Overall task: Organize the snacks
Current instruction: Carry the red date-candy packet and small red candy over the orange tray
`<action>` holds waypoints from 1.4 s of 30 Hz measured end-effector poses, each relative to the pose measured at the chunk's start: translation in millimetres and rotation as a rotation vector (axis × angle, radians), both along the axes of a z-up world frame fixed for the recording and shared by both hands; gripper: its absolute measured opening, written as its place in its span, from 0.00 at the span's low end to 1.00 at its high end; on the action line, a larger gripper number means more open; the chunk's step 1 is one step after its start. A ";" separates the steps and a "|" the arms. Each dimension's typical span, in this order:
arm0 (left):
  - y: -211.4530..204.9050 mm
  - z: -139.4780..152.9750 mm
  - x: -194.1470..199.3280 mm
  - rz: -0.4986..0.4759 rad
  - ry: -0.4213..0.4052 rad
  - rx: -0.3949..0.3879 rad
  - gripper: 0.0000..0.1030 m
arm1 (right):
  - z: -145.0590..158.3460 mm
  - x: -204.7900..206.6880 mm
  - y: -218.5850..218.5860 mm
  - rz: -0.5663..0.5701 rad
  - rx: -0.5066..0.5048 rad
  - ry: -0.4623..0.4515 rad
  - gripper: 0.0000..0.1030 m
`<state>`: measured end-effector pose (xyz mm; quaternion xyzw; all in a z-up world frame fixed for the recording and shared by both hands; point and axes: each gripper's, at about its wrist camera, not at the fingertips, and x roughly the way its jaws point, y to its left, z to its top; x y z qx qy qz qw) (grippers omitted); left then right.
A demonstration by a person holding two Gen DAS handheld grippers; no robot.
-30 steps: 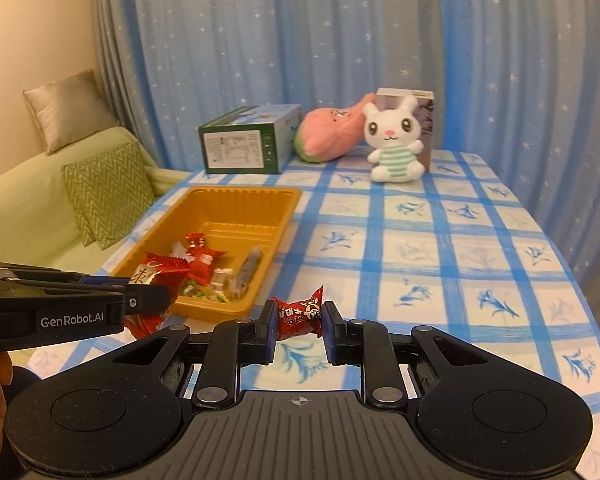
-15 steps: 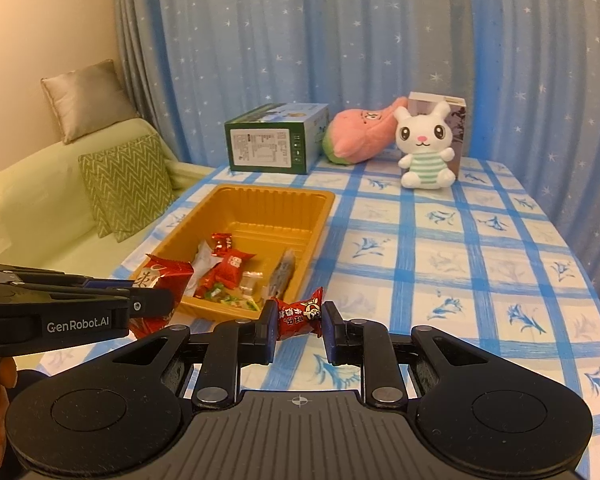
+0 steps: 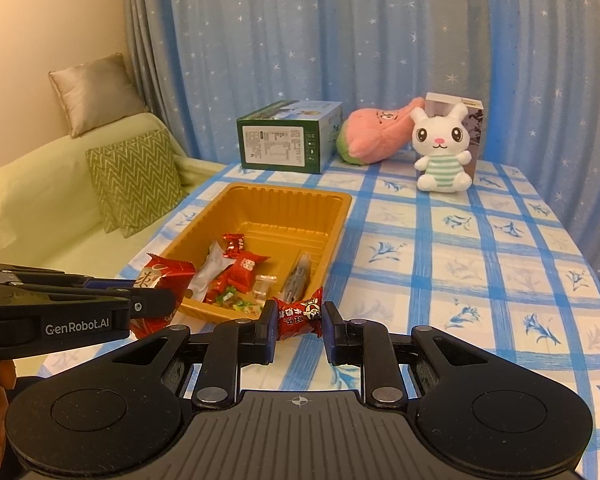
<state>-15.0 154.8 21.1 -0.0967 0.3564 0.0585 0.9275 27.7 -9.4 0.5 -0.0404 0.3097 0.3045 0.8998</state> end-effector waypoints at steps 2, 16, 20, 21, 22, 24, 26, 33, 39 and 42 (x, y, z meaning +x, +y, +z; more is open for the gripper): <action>3.1 -1.1 1.6 0.002 0.002 -0.001 0.21 | -1.1 2.9 2.7 0.003 0.000 0.002 0.23; 23.7 -7.9 24.6 0.015 0.020 0.003 0.21 | -5.3 30.9 26.9 0.025 0.009 0.016 0.23; 30.2 -10.0 34.7 0.004 0.026 0.011 0.21 | -7.8 41.1 33.7 0.028 0.013 0.026 0.23; 32.4 -10.5 37.8 0.002 0.027 0.012 0.21 | -8.9 43.9 35.2 0.029 0.012 0.027 0.23; 34.9 -10.8 41.0 0.002 0.027 0.011 0.21 | -9.6 47.2 37.1 0.028 0.011 0.029 0.23; 39.7 -11.6 47.6 0.002 0.028 0.010 0.21 | -11.5 54.1 40.1 0.027 0.010 0.034 0.23; 44.7 -12.5 55.4 0.001 0.030 0.011 0.21 | -13.7 61.2 43.2 0.024 0.010 0.042 0.23; 60.2 -15.2 79.2 0.001 0.034 0.006 0.21 | -19.9 84.0 55.1 0.027 0.020 0.064 0.23; 69.9 -18.5 100.8 -0.006 0.039 0.005 0.21 | -25.7 103.6 67.4 0.036 0.022 0.078 0.23; 73.7 -21.6 111.8 -0.012 0.043 0.007 0.21 | -29.1 113.2 73.4 0.039 0.020 0.085 0.23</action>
